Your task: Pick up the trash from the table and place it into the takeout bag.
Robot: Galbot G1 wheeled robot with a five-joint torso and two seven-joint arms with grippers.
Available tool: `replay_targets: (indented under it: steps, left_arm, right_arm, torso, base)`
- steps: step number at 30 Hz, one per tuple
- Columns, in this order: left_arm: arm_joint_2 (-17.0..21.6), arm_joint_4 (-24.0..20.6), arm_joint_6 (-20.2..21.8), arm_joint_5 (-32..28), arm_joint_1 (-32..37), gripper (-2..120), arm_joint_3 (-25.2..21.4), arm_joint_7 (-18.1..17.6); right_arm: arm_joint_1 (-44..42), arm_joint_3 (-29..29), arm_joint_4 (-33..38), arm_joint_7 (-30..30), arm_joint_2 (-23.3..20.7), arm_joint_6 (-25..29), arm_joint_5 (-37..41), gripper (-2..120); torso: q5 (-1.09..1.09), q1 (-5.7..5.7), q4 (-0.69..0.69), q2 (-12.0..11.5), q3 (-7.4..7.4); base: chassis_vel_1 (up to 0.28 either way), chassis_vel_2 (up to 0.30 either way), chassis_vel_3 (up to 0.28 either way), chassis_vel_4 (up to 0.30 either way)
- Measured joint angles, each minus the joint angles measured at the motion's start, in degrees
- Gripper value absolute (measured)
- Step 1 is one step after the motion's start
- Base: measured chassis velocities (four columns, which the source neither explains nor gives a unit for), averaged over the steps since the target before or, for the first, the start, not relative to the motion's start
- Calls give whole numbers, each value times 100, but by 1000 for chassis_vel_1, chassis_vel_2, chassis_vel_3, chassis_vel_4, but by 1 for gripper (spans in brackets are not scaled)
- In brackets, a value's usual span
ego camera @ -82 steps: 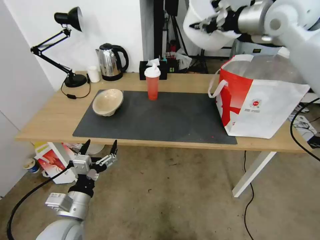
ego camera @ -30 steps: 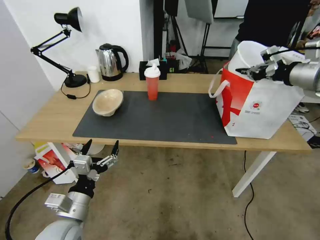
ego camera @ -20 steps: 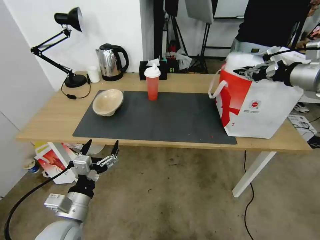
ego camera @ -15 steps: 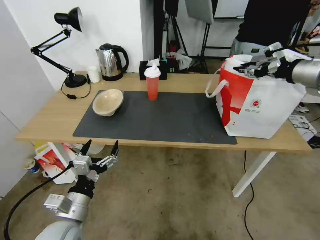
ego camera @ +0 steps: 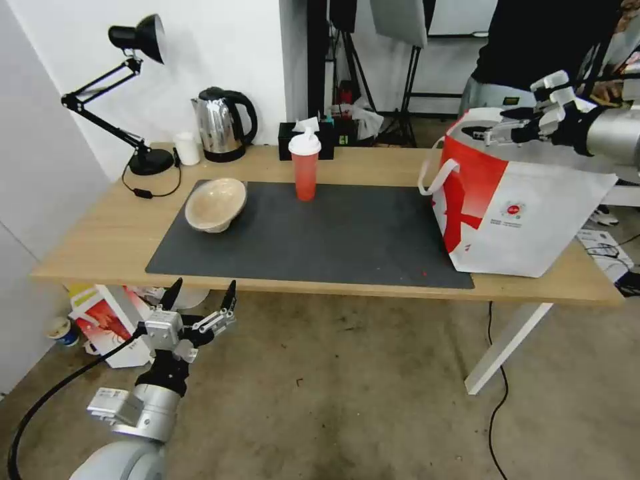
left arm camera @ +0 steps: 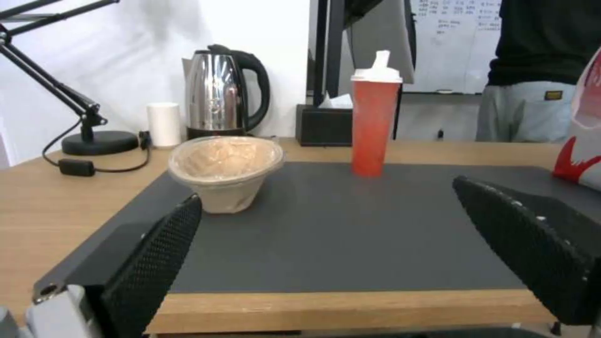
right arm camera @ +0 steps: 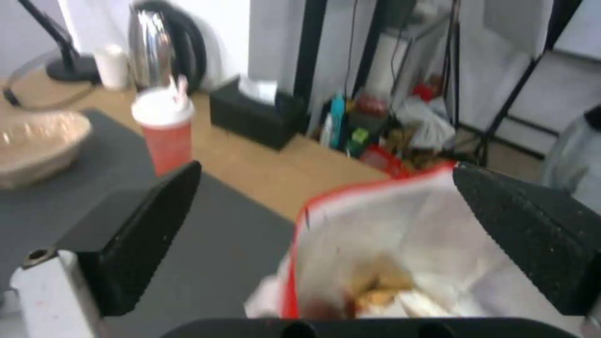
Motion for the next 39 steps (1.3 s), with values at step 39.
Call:
replay_targets:
  steps: [39]
  left_arm:
    - [-86, -48, -14, 33, 119, 100, -138, -16]
  right_arm:
    - [-5654, 695, 4064, 3354, 1947, 5257, -2668, 100]
  torso:
    - [-1, 0, -1, 1, -1]
  base:
    - [0, 0, 0, 0]
